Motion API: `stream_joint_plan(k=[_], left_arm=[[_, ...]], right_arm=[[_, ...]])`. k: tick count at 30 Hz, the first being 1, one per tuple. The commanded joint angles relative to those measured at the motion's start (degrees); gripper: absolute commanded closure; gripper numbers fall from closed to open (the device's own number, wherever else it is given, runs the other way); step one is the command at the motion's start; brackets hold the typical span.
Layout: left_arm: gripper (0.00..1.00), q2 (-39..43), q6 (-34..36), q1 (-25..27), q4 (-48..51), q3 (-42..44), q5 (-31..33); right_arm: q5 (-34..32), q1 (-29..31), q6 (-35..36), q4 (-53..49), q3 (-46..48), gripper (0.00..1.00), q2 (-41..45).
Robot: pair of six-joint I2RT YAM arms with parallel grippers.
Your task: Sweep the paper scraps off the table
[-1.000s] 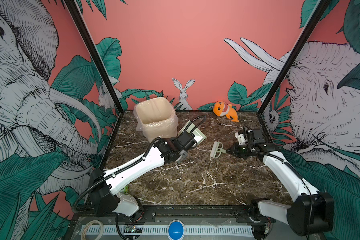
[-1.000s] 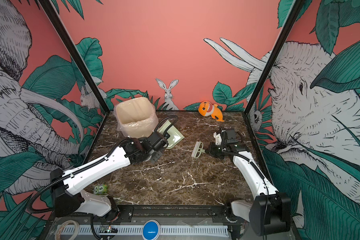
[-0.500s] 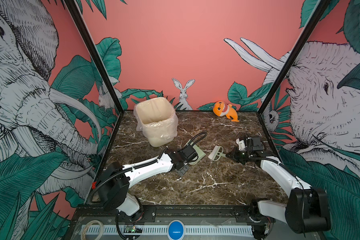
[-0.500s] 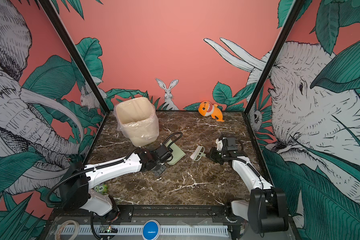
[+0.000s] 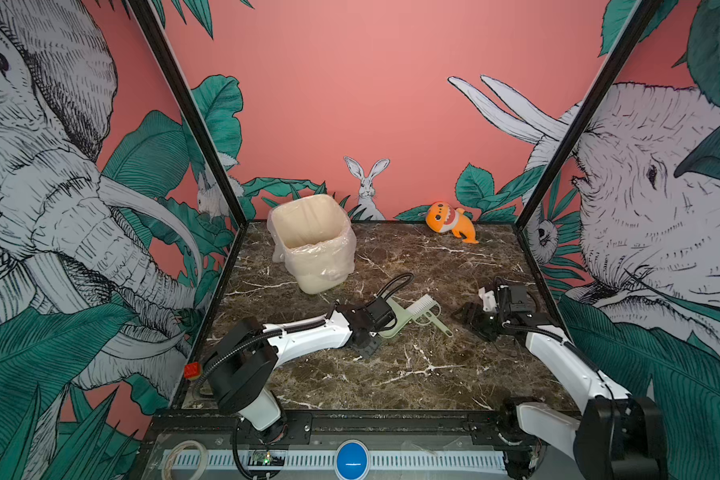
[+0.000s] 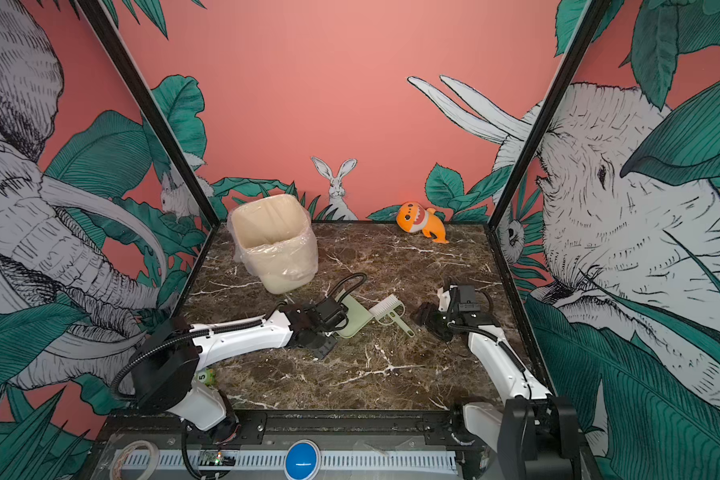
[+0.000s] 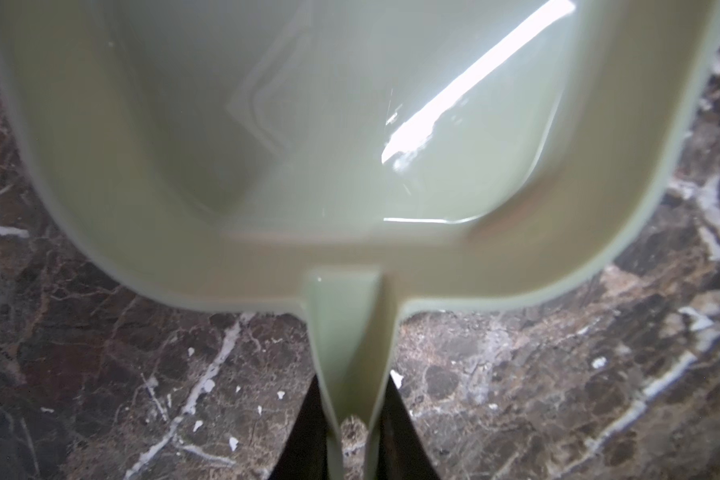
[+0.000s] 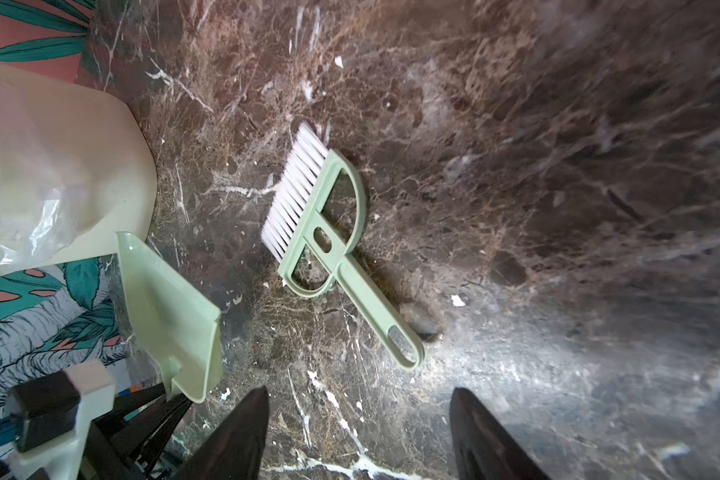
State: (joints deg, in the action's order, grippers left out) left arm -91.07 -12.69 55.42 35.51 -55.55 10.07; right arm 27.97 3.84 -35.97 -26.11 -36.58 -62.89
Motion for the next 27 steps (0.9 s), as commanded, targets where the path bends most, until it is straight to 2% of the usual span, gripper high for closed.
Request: stream_joint_plan(k=[1,5,10,14,17,19,21,24,27], left_arm=[[0.85,-0.95,-1.38,-1.01,-3.38,1.29,-1.08],[0.80,-2.24,-1.78,-1.92,-5.70,2.04,-2.44],[0.56,-2.47,-2.87,-2.42,-5.86,2.53,-2.49],[0.42,-0.03,-3.12,-2.42,-5.32,3.24,-1.52],[0.33,4.61,-3.32,-2.38,-4.91,4.67,1.17],[0.21,9.12,-3.10,-2.42,-5.65,6.21,3.81],[0.14,13.75,-1.78,-2.66,-6.82,7.71,7.92],[0.09,19.68,0.88,-5.37,-8.11,9.40,12.25],[0.06,25.10,4.02,-10.37,-11.18,12.05,14.08]], right_arm=[[-3.60,-0.28,0.69,-3.26,-1.03,0.28,2.58],[-3.98,-0.28,2.11,-4.89,-1.91,0.27,2.80],[-5.28,-0.21,4.47,-5.35,-2.51,0.25,2.10],[-6.49,-0.16,6.35,-5.19,-3.60,0.21,1.51],[-8.31,-0.16,8.94,-4.92,-5.72,0.18,0.68],[-9.98,-0.16,10.84,-4.08,-7.18,0.14,-0.03],[-12.62,-0.04,12.86,-1.87,-8.39,0.10,-0.73],[-18.24,0.59,16.73,0.75,-10.31,0.01,-2.46],[-25.31,1.08,20.76,3.95,-11.34,0.01,-4.12]])
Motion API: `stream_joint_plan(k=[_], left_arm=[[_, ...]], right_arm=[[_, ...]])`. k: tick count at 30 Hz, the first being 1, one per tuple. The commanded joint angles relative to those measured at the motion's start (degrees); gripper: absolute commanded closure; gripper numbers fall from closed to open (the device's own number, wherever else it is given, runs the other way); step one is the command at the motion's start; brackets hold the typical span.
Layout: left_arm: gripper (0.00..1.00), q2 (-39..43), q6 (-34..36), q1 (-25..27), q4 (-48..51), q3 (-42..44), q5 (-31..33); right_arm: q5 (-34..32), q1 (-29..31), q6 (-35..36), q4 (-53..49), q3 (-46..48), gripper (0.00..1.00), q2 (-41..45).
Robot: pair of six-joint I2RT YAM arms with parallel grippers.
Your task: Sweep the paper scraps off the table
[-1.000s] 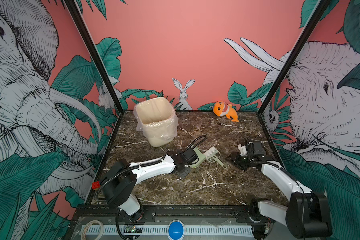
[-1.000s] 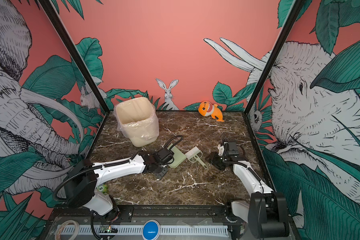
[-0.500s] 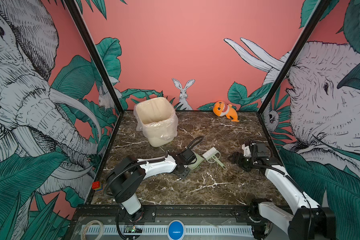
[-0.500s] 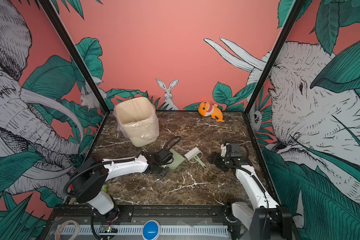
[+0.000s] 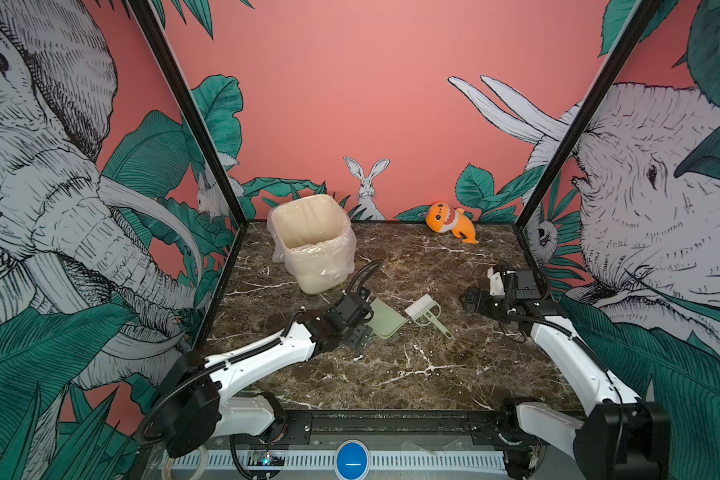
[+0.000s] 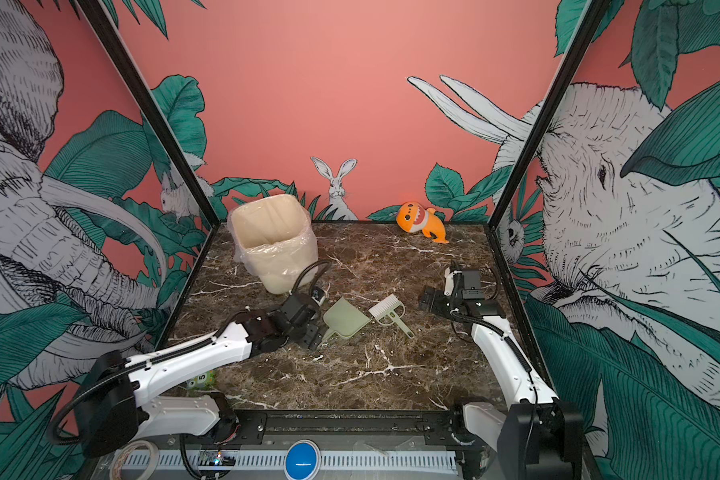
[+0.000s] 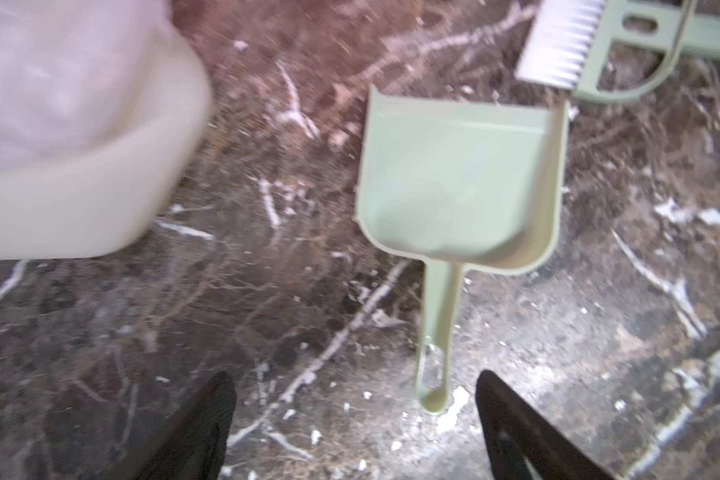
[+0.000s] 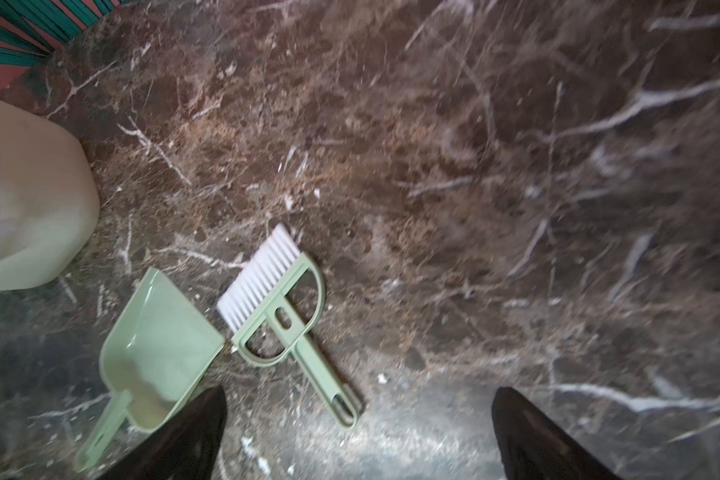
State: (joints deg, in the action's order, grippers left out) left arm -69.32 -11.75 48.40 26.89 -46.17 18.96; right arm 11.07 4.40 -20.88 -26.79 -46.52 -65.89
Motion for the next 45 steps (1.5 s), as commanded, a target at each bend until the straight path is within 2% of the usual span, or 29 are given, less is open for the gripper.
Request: stream_joint_plan(k=[1,5,8,12,17,18,21,24,26,28,30,32,34,35,37,43,45], left_arm=[[0.06,5.32,4.68,-5.10,-4.24,3.72,6.27],[0.01,11.35,11.20,-13.84,-12.83,8.32,8.28],[0.01,11.95,13.11,-21.12,-21.00,11.62,8.59],[0.01,10.92,18.57,-26.97,-37.13,18.86,9.42],[0.02,7.19,18.80,-34.60,-47.58,22.57,7.72],[0.01,5.51,18.37,-35.89,-50.31,23.15,6.47],[0.02,-1.16,18.91,-37.06,-60.18,24.45,4.99],[0.02,-8.65,20.50,-37.28,-68.79,24.29,6.06],[0.02,-10.38,21.64,-37.67,-70.67,23.73,4.45],[0.01,-13.52,19.67,-39.05,-73.89,23.65,2.97],[0.01,-17.63,20.63,-39.09,-79.74,23.74,2.41],[0.01,-16.09,19.15,-39.45,-74.27,22.72,1.71],[0.00,-17.17,18.68,-39.90,-78.81,24.02,2.78],[0.00,-17.51,18.31,-40.44,-79.08,24.01,2.09],[0.00,-16.90,17.39,-41.05,-73.26,21.75,0.74],[0.00,-16.75,17.46,-41.43,-75.62,23.03,-0.04],[0.00,-17.69,17.43,-41.76,-71.62,20.44,-1.11]], right_arm=[[-11.27,0.78,7.16,6.19,-1.30,0.01,-1.62],[-22.31,1.72,12.70,16.76,2.09,0.01,-3.89],[-25.75,2.16,17.09,29.83,8.00,0.01,-5.94],[-26.63,2.28,21.74,46.44,14.77,0.01,-9.97],[-23.95,2.30,24.77,62.40,20.32,0.01,-14.58],[-23.16,2.35,25.20,62.81,20.45,0.01,-14.58],[-21.43,2.18,25.63,72.89,22.96,0.01,-17.56],[-20.78,2.19,25.81,75.93,24.47,0.01,-18.60],[-20.04,2.12,26.32,80.15,26.23,0.01,-19.01],[-19.64,2.11,26.22,83.99,28.07,0.01,-19.72],[-19.66,2.18,26.32,88.40,29.71,0.01,-21.19],[-19.02,2.12,26.72,92.43,31.30,0.01,-22.64],[-18.52,2.36,27.49,95.95,32.27,0.01,-24.02],[-18.74,2.45,27.40,95.12,32.27,0.01,-23.57],[-19.14,2.47,27.30,95.05,31.94,0.01,-23.82],[-19.33,2.48,27.21,95.33,32.23,0.01,-23.76],[-19.33,2.46,27.21,95.34,32.28,0.01,-23.76]])
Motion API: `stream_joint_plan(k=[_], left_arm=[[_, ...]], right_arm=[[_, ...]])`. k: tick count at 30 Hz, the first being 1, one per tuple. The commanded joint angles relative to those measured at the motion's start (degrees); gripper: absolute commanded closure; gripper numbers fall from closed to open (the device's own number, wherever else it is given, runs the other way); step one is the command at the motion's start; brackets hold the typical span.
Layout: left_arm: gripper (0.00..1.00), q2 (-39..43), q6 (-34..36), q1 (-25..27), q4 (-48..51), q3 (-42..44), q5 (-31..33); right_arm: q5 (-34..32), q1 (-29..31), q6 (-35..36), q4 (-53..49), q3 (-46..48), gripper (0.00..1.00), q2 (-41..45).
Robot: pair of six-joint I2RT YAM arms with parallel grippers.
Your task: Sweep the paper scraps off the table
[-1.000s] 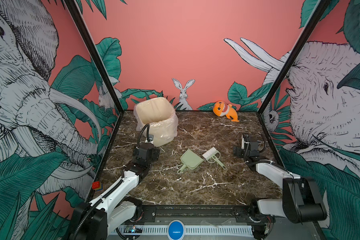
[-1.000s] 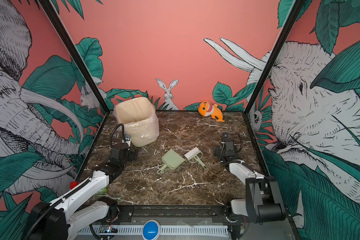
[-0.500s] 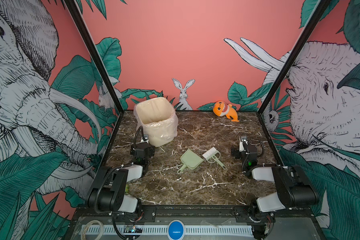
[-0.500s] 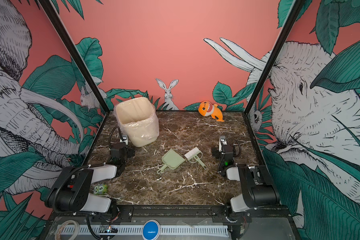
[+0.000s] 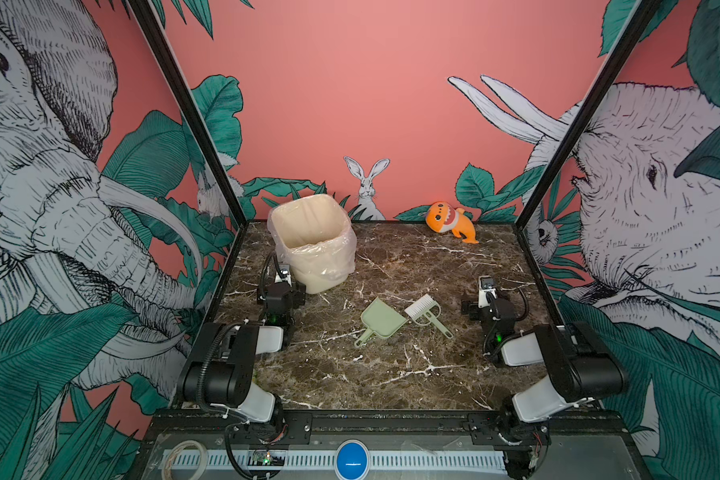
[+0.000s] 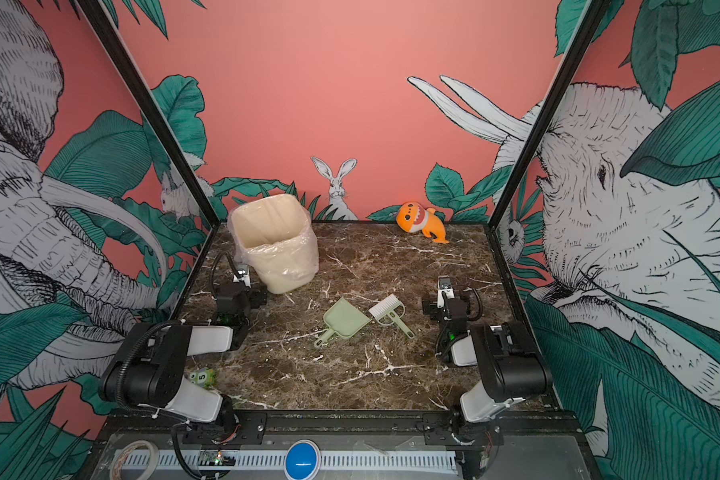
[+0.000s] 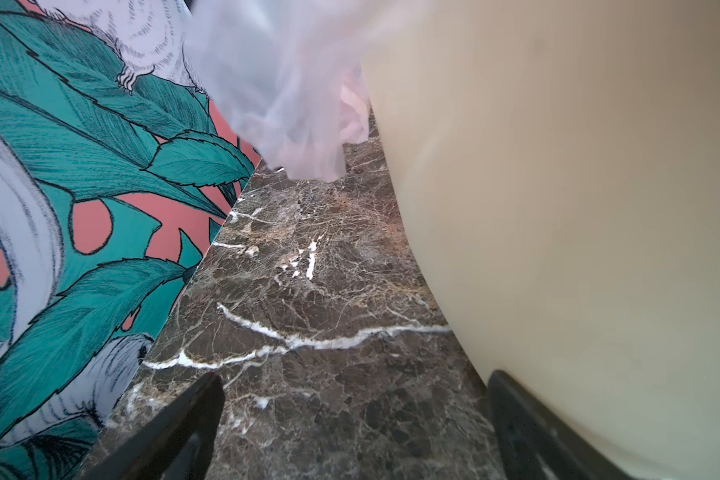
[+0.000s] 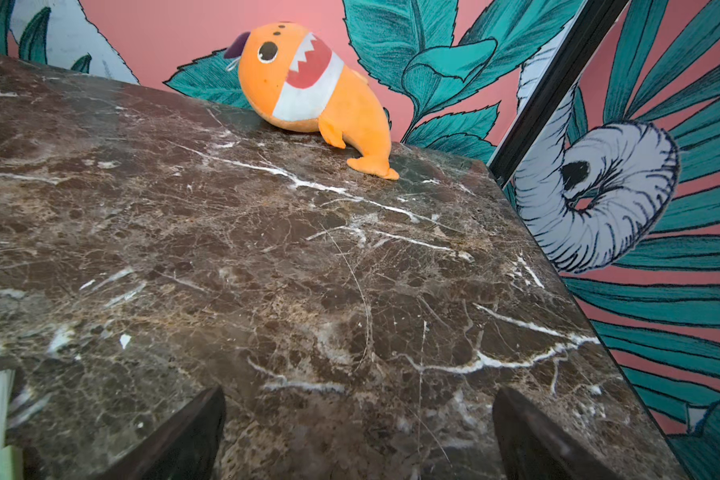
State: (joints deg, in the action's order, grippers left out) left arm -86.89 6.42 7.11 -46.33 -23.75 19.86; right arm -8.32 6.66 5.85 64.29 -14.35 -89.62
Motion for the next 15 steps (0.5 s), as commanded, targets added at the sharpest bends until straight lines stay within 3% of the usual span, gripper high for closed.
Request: stream_joint_plan(k=[1,15], left_arm=[[0.00,-0.14,-0.87,-0.87,1.61,-2.14,-2.55],[0.00,-0.03,-1.05,-1.05,2.57,-2.40,-3.06]], right_arm=[[0.05,0.28,0.48,4.22,0.00,0.01,-0.02],[-0.03,0.20,0.48,3.65,-0.26,0.01,0.06]])
